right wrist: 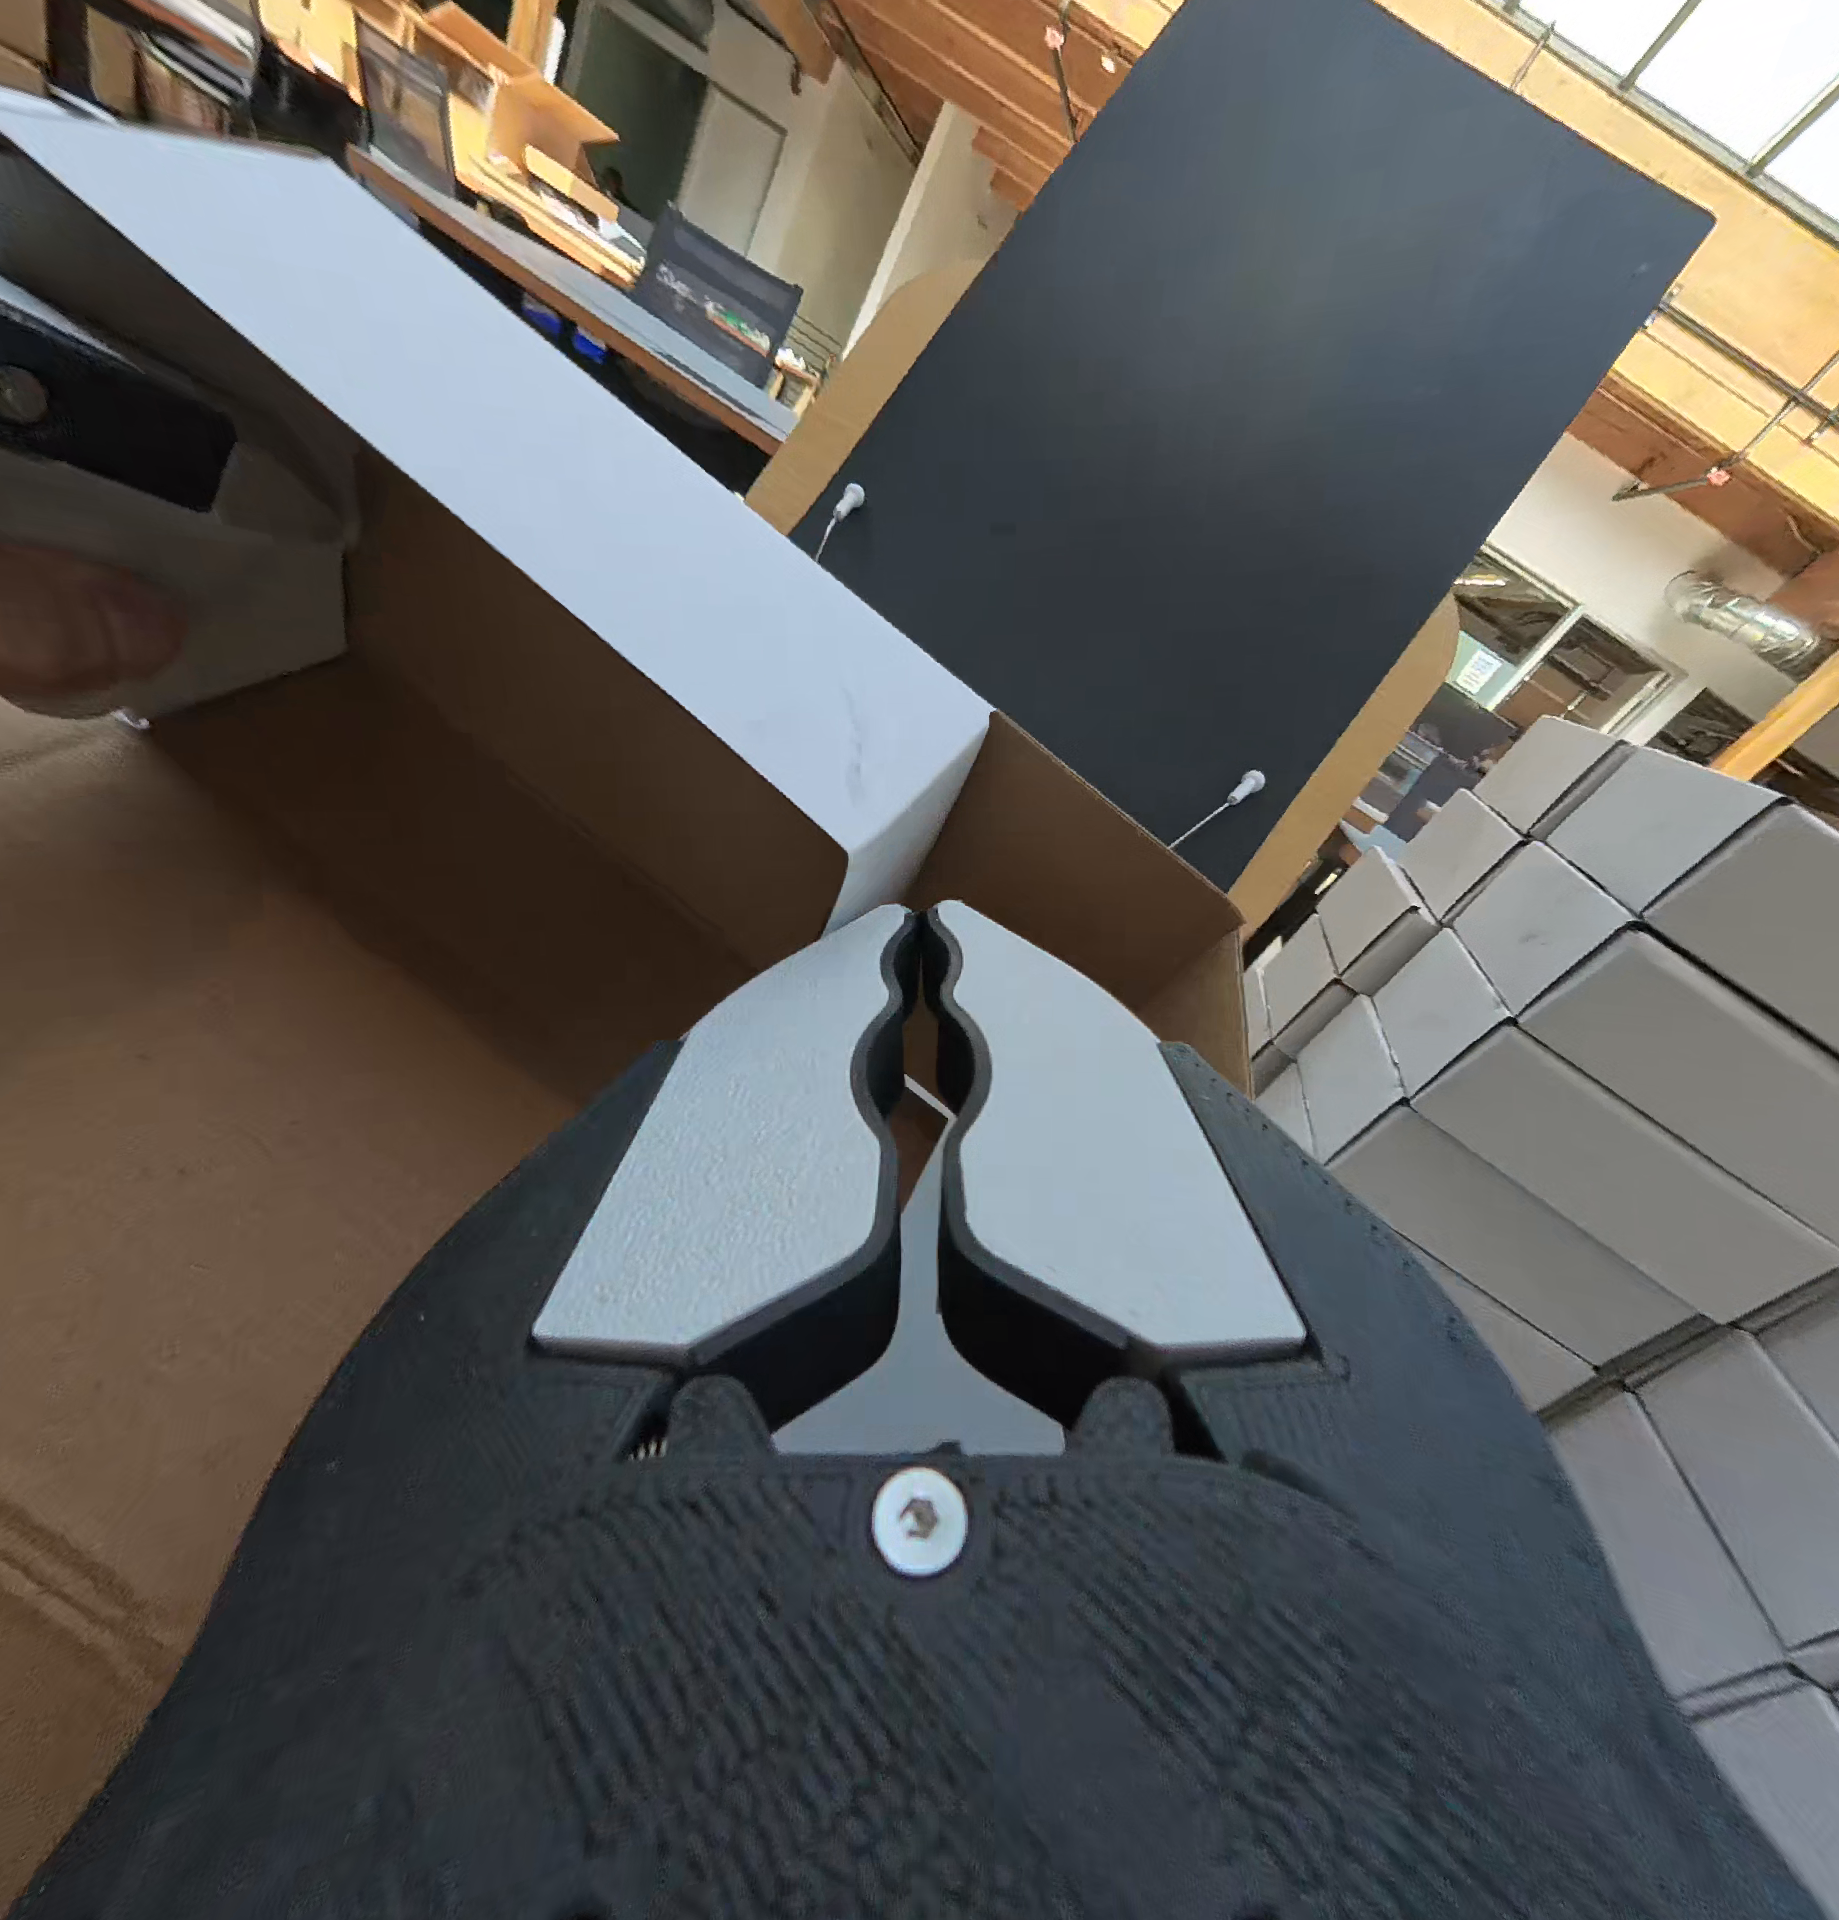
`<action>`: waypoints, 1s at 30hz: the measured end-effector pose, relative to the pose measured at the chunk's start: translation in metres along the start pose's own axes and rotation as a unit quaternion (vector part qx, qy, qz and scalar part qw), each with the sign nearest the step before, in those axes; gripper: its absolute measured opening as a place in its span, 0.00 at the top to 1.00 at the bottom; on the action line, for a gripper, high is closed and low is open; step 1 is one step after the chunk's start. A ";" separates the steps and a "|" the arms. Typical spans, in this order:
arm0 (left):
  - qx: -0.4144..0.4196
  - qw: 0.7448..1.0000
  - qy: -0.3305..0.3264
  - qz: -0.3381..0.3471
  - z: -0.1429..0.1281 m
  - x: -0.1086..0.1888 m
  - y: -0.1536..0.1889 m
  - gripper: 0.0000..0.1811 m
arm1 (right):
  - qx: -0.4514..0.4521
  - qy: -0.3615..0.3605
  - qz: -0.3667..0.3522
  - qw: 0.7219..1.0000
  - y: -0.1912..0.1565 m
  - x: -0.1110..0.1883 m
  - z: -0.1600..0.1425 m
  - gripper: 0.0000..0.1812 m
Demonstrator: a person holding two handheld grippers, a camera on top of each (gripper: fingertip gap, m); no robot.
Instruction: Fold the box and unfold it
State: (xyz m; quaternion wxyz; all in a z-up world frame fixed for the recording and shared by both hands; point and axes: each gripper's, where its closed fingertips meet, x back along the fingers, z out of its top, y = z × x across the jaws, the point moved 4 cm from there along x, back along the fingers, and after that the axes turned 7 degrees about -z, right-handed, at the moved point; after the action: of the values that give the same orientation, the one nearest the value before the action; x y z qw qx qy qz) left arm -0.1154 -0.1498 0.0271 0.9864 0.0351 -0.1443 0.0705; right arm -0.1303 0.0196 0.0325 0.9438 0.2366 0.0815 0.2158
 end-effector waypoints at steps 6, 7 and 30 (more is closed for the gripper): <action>0.047 0.999 0.005 -0.026 -0.004 0.001 -0.002 0.96 | -0.092 0.069 0.048 0.992 -0.002 0.003 0.003 1.00; 0.055 0.998 0.008 -0.032 -0.004 0.001 -0.002 0.96 | -0.117 0.077 0.052 0.989 0.000 0.004 0.003 1.00; -0.095 0.995 0.031 -0.004 -0.002 0.008 0.034 0.97 | -0.180 0.027 0.082 0.980 0.015 0.001 0.010 1.00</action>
State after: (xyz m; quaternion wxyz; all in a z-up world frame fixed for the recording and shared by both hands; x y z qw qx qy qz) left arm -0.1125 -0.1147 0.0290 0.9895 -0.0608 -0.1197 0.0540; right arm -0.1320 0.0279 0.0478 0.9474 0.0630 0.0474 0.3101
